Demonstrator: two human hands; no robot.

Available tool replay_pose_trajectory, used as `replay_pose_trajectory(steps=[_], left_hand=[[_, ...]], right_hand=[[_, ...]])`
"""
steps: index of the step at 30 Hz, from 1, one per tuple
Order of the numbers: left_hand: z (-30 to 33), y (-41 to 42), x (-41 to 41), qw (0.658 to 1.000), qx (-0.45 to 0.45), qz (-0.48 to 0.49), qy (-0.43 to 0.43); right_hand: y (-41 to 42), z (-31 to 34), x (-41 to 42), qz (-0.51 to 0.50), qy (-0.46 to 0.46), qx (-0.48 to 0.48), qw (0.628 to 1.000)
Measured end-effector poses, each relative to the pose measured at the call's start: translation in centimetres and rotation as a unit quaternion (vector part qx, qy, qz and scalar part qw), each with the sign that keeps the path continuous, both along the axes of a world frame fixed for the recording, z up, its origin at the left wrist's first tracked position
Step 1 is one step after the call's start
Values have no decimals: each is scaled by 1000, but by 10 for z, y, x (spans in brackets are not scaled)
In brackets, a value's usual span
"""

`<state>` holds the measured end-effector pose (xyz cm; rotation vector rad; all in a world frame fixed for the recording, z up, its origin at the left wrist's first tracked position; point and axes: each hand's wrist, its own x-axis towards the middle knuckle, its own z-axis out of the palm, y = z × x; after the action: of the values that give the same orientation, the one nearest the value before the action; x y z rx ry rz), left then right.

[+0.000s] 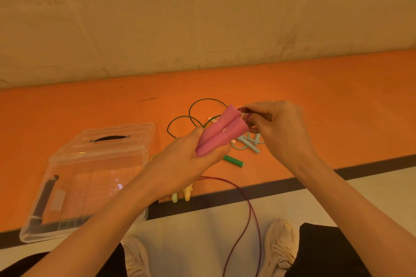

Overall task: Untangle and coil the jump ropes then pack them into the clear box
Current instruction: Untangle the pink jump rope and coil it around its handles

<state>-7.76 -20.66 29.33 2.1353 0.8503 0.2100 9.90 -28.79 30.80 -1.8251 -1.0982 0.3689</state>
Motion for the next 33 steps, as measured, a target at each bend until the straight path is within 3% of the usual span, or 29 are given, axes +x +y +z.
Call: replay_pose_trajectory(steps=[2, 4, 8, 10, 12, 17, 21, 29, 33], left_hand=[[-1, -1, -1, 1000, 16, 1, -1], [1, -2, 0, 999, 30, 10, -14], [4, 0, 4, 997, 37, 40, -50], [3, -1, 5, 996, 68, 42, -38], [1, -4, 7, 994, 95, 39, -24], [1, -13, 9, 995, 98, 26, 16], [0, -12, 13, 998, 66, 11, 17], [4, -1, 13, 1000, 13, -18, -10], [-2, 1, 9, 998, 53, 28, 2]], right_hand=[[0, 0, 2, 7, 60, -3, 998], [1, 0, 7, 12, 207, 11, 978], [-2, 1, 14, 59, 550, 14, 833], [-3, 0, 7, 96, 624, -15, 775], [0, -4, -6, 127, 649, 4, 750], [7, -14, -31, 16, 546, 72, 835], [6, -12, -31, -24, 469, 75, 880], [5, -10, -31, -51, 443, 88, 891], [7, -7, -28, -68, 434, 108, 892]])
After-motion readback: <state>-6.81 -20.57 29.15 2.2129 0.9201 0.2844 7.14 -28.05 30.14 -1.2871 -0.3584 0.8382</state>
